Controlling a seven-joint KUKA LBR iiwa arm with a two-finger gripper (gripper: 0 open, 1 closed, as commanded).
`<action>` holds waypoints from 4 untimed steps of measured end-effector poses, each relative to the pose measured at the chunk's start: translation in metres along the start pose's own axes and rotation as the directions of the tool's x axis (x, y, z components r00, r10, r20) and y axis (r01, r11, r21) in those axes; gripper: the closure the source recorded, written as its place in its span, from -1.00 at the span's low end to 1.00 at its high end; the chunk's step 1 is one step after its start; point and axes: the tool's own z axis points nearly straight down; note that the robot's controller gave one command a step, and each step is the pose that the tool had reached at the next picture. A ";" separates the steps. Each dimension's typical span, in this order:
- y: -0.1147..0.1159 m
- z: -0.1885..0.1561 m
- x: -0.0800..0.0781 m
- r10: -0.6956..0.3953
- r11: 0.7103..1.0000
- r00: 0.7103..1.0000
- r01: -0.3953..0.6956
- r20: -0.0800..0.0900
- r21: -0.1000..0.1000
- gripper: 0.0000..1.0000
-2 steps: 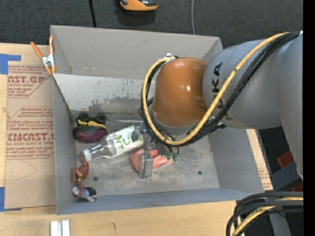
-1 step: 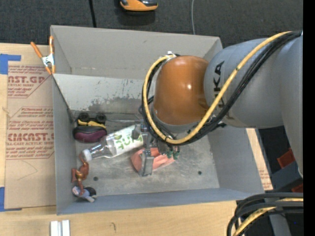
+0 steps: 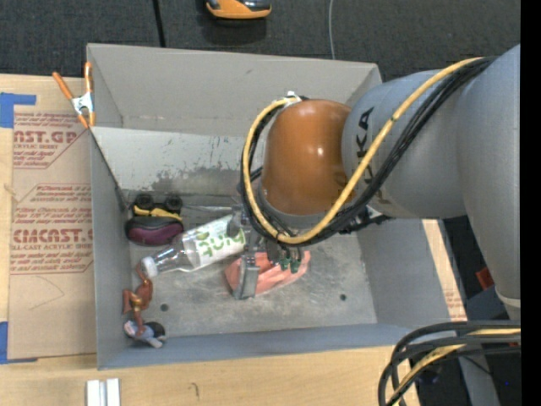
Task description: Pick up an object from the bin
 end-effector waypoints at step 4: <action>-0.025 0.030 -0.036 0.032 0.999 0.999 -0.032 -0.007 0.003 1.00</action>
Offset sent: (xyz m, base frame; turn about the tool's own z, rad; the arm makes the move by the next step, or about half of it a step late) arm 0.0260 -0.0414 -0.0833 0.0148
